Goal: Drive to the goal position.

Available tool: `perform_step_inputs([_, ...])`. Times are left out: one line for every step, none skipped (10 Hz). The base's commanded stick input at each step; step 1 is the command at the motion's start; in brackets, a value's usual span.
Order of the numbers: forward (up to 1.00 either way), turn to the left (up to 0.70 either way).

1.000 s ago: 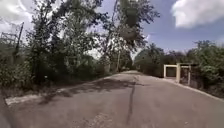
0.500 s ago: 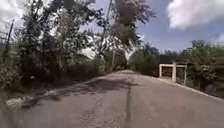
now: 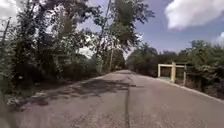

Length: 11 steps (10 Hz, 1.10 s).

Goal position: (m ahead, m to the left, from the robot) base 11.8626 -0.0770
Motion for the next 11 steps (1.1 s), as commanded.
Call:
perform_step_inputs([0.5, 0.0])
perform_step_inputs([0.5, 0.0])
perform_step_inputs([0.5, 0.0])
perform_step_inputs([0.5, 0.0])
perform_step_inputs([0.5, 0.0])
perform_step_inputs([0.5, 0.0])
perform_step_inputs([0.5, 0.0])
perform_step_inputs([0.5, 0.0])
perform_step_inputs([0.5, 0.0])
perform_step_inputs([0.5, 0.0])
perform_step_inputs([0.5, 0.0])
